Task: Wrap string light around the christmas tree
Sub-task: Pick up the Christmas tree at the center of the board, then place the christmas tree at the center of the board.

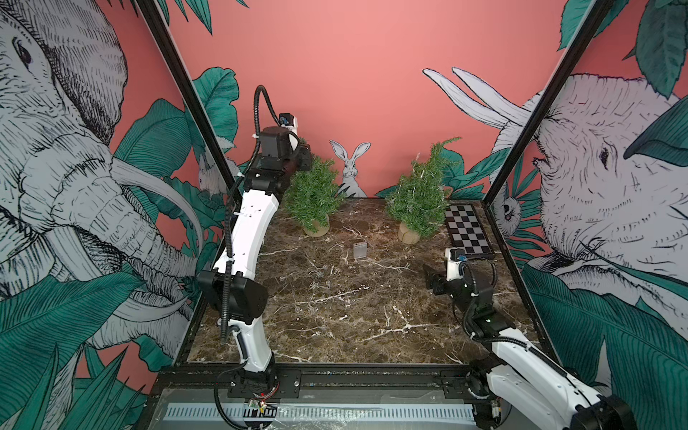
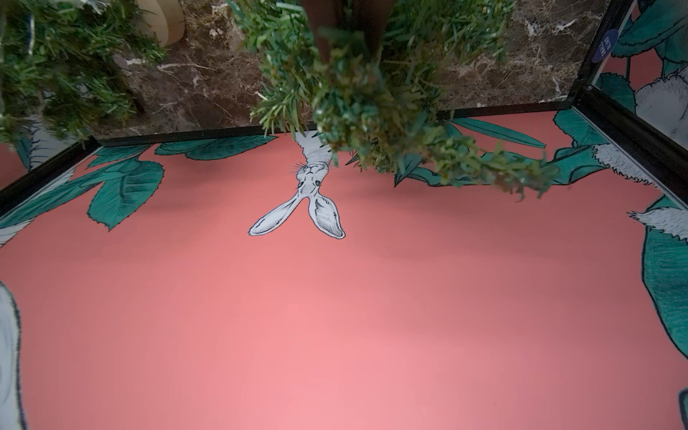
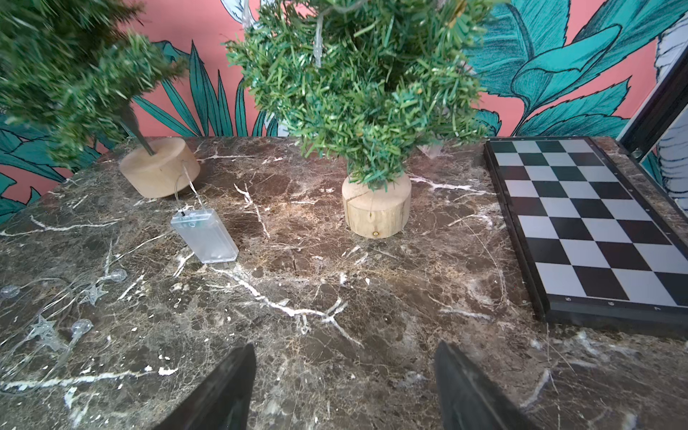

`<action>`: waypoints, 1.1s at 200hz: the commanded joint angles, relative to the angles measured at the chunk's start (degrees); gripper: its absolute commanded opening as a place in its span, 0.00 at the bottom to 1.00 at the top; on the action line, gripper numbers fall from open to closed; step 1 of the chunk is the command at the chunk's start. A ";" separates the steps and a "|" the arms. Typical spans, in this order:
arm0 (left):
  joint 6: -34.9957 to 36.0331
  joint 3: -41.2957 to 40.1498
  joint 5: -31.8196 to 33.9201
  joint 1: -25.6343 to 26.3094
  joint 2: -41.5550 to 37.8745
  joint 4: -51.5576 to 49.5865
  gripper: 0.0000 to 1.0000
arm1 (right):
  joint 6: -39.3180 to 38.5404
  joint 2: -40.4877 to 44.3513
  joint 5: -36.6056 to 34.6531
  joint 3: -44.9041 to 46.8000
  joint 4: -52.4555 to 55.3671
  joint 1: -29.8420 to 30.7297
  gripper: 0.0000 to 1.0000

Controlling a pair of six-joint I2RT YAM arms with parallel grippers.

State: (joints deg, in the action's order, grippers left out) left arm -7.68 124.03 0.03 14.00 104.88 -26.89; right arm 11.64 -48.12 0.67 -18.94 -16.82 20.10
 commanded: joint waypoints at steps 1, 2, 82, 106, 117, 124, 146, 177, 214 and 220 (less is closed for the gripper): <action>-0.20 1.48 -2.13 -0.02 -6.98 5.97 0.00 | 0.73 -0.74 0.30 -2.06 -2.73 0.21 0.77; -0.26 1.48 -2.18 -0.02 -7.02 5.97 0.00 | 0.79 -0.79 0.30 -2.07 -2.71 0.21 0.77; -3.05 -1.28 -12.02 0.11 -14.64 0.28 0.00 | 1.37 -1.10 1.07 -4.27 -1.78 0.21 0.77; -3.76 -3.79 -16.42 0.70 -18.35 -0.62 0.00 | 1.67 -0.54 0.63 -4.91 -1.03 0.21 0.77; -3.70 -4.68 -18.02 1.15 -19.84 -1.70 0.00 | 2.06 -0.03 0.39 -5.04 -1.01 0.21 0.77; -3.81 -5.31 -18.86 1.42 -20.86 -2.41 0.00 | 2.28 0.23 0.21 -5.12 -0.95 0.21 0.77; -4.33 -8.50 -21.72 2.21 -24.62 -3.40 0.00 | 2.65 1.00 -0.39 -5.87 -0.30 0.21 0.77; -6.92 -14.68 -25.37 3.65 -29.94 -2.21 0.00 | 2.61 2.01 -1.19 -7.16 1.02 0.21 0.77; -10.67 -21.70 -26.69 7.64 -35.06 0.08 0.00 | 2.71 3.96 -3.05 -8.54 3.05 0.19 0.77; -11.19 -22.79 -26.85 8.57 -35.59 0.69 0.00 | 2.71 4.44 -3.34 -8.65 3.33 0.22 0.77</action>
State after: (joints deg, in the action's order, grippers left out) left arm -15.53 103.68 -23.94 19.97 73.06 -34.24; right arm 13.85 -45.67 -0.64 -25.76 -14.00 20.10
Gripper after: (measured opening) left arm 0.051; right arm 0.770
